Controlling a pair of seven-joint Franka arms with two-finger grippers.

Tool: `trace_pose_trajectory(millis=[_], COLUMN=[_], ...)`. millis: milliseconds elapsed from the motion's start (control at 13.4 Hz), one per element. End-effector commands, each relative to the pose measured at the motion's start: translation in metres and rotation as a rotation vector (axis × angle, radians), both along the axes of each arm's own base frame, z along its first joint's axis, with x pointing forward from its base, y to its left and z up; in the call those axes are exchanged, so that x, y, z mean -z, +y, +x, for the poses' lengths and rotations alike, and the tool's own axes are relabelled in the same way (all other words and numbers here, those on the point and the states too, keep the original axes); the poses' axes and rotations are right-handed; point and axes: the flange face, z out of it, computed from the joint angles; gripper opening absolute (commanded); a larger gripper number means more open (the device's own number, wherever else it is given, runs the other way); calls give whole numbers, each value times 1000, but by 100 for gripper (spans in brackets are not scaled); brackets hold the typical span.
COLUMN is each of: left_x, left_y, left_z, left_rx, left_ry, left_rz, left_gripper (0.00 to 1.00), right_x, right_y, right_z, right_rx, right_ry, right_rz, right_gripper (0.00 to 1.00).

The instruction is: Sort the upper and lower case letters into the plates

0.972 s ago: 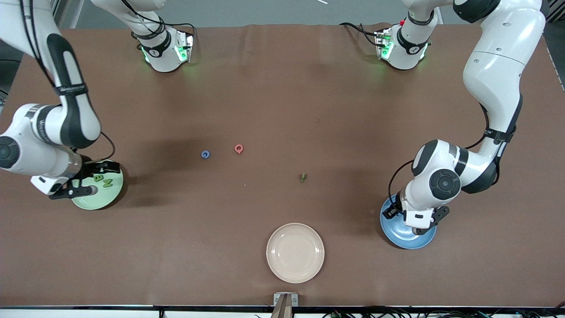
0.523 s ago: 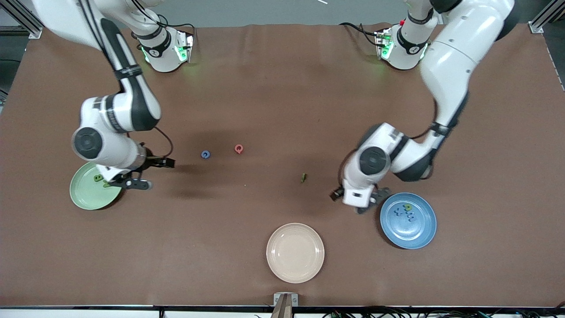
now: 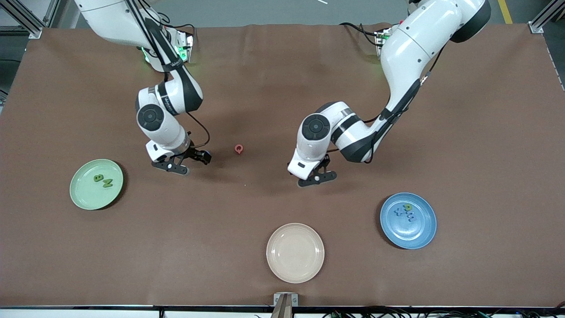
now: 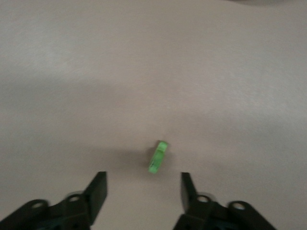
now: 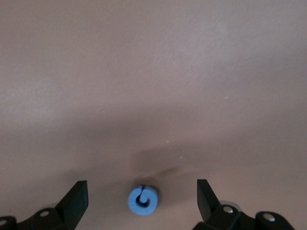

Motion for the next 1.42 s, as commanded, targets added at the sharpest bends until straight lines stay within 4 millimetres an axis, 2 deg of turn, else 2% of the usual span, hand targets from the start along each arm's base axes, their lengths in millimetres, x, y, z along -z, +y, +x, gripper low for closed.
trace_pose_trajectory(millis=[0,75,224,374,523,1047,1196,1346], left_x=[18,22,25,25,26,31,35,37], left_y=[-7,-16,-18,-18,-18,-7,-4,-4], left_z=[-3,-8,-8,-9,-8,-1,1,0], left_rx=[105,118,127,127,135,132,132,129], left_ry=[-24,-35,-44,-43,-44,-45,-45,-41], left_rz=[2,-27,-36,-34,-32,-11,-4,-4], left_gripper=[58,56,52,41,41,46,42,30], right_x=[12,16,29,43,50,44,38,38], right_y=[8,8,6,5,7,13,13,13], right_z=[-12,-13,-15,-16,-17,-30,-30,-29], right_rx=[21,21,23,22,17,23,24,23], right_ry=[1,6,20,13,11,77,88,83], right_rz=[-3,-6,-16,-19,-21,-42,-44,-42], right_gripper=[100,99,98,97,90,90,90,87])
